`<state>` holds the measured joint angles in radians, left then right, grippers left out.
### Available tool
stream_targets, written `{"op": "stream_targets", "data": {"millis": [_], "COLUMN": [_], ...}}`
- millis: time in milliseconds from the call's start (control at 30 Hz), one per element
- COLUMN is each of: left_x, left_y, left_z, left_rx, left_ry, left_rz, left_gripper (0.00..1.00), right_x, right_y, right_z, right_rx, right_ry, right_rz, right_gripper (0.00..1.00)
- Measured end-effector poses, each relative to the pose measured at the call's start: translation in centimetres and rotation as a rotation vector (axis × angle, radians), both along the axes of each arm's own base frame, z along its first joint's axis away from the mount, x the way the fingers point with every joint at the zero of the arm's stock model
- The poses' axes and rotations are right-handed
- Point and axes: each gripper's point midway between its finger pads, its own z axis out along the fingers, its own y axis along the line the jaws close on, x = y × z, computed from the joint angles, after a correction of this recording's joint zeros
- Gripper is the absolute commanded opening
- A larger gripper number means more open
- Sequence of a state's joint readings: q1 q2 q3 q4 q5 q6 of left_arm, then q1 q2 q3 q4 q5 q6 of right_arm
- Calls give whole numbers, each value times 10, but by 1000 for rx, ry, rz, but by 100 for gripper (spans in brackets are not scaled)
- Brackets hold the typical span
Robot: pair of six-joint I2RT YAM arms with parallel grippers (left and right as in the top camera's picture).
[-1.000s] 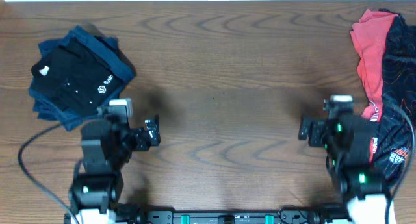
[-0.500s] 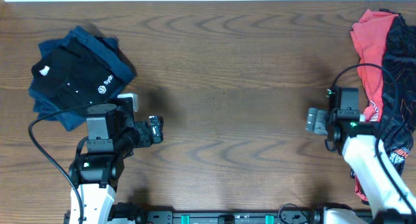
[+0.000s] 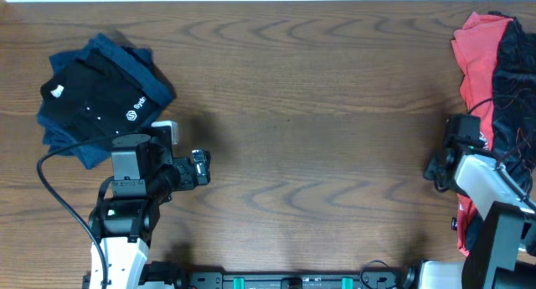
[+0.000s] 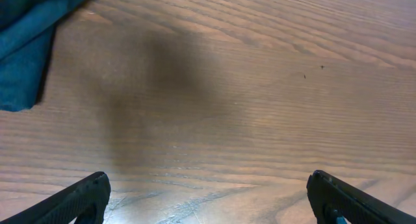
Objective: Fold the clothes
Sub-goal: 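Grasp the red and black garment pile with the right gripper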
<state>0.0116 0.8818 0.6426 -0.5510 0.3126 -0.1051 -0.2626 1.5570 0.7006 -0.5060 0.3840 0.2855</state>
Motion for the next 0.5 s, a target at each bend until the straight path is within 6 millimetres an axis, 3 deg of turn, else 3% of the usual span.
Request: {"op": "stream_targets", "data": {"millis": [100,167,233,367,500], "left_x": [0,0,0,0,0], "left_y": [0,0,0,0,0], "left_z": [0,0,0,0,0], "left_rx": [0,0,0,0,0], "left_ry": [0,0,2,2,3], "left_rz": [0,0,0,0,0], "left_gripper": [98,98,98,98,98], "right_x": [-4,-7,-11,-14,-1], "right_y": [-8,-13,-17,-19,-9], "right_z": [0,-1,-2,-5,-7], "right_rx": [-10,-13,-12,0,64], "right_ry": [5,11,20,24,1], "right_rz": [-32,-50,-68,-85,16], "right_gripper": [49,38,1,1,1]}}
